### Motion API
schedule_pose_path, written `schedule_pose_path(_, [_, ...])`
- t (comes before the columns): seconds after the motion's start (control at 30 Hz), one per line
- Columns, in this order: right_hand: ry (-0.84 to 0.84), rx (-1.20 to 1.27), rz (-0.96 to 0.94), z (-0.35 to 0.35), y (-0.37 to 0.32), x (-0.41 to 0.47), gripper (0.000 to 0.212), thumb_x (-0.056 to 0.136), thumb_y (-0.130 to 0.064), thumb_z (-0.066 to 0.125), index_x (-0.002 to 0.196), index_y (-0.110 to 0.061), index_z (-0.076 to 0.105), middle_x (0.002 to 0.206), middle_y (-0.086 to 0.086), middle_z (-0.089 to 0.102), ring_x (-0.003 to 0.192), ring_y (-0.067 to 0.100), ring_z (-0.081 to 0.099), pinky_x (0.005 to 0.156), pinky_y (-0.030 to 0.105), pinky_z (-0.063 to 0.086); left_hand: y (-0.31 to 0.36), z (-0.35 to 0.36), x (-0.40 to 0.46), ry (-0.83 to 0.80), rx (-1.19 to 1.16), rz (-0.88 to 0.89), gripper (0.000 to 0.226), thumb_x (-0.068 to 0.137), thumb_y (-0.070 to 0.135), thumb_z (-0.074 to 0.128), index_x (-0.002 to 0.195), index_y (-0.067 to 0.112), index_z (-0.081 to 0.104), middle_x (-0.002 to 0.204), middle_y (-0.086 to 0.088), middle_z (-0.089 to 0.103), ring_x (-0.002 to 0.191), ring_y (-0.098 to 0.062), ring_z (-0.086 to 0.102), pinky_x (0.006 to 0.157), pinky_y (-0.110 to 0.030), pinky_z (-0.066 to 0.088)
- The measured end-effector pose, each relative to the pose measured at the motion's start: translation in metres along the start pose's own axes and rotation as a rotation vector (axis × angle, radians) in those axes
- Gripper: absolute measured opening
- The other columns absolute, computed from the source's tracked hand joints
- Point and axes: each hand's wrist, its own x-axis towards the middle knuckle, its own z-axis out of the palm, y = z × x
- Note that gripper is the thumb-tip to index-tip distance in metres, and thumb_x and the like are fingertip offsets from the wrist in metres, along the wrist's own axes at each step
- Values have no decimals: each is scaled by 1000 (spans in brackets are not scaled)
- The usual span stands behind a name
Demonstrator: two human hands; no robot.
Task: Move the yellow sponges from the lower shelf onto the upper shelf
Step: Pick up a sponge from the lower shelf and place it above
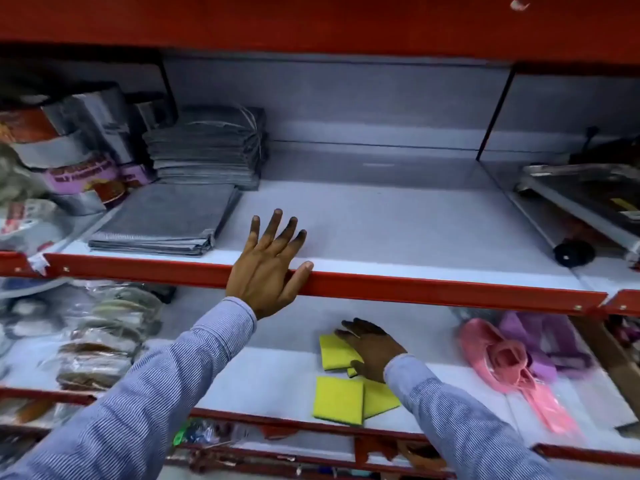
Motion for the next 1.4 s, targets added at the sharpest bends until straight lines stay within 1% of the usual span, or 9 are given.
schedule_pose_path(0.13, [-207,-24,106,13,-1,26,95,91,-37,65,158,-27,-2,168,3,-5,155,26,-2,127,43,4,-4,0,3,4,41,2,69,97,58,19,146,16,45,159,-7,39,156,-30,14,125,-60,11])
schedule_pose_path(0.3, [-141,-12,56,6,-1,26,99,84,-41,71,158,-27,7,165,6,16,152,28,18,125,39,17,-5,0,0,-1,17,16,67,99,54,14,150,19,38,162,-4,33,157,-27,8,126,-59,6])
schedule_pose_path(0.57, [675,-20,-498,-84,-43,-46,62,78,-53,69,131,-25,56,130,9,61,113,27,62,79,35,58,-30,-14,0,24,13,-44,60,101,41,21,154,13,29,163,-2,31,157,-19,2,126,-59,-4])
schedule_pose_path(0.77, [1166,38,-440,-179,-71,-49,58,78,-49,72,127,-20,61,122,14,63,108,30,60,91,34,50,-36,-17,4,-41,-24,-56,69,93,43,20,155,12,27,165,-3,26,156,-19,-3,127,-52,-9])
schedule_pose_path(0.93, [908,151,193,-226,-58,-19,63,77,-57,68,132,-33,52,127,1,54,116,28,51,91,37,50,-36,-21,2,-41,-52,-117,82,82,44,25,155,7,23,165,-8,24,157,-23,-2,128,-53,-4])
schedule_pose_path(1.07, [658,212,364,-226,-59,7,65,76,-68,63,127,-31,52,126,4,54,117,31,54,94,38,48,-36,-18,2,-34,-57,-168,89,80,47,27,157,5,9,168,-12,10,156,-31,-10,127,-52,-8])
schedule_pose_path(1.17, [568,314,360,-221,-67,9,63,75,-80,52,118,-35,60,125,1,62,115,25,60,94,36,48,-36,-16,0,-22,-56,-169,89,82,48,27,157,7,6,168,-12,5,155,-30,-14,126,-50,-10])
schedule_pose_path(1.27, [758,333,292,-225,-64,0,57,82,-79,44,111,-35,64,119,-6,69,101,19,68,87,34,53,-38,-17,5,-3,-48,-173,87,83,49,25,157,8,4,168,-9,1,154,-28,-17,125,-46,-14])
schedule_pose_path(1.4, [1083,389,-193,-217,-58,-30,15,95,-38,58,104,-28,65,104,-11,67,74,7,63,68,30,56,-37,-25,3,19,-53,-160,86,82,47,24,157,6,13,167,-10,9,155,-29,-10,127,-50,-8])
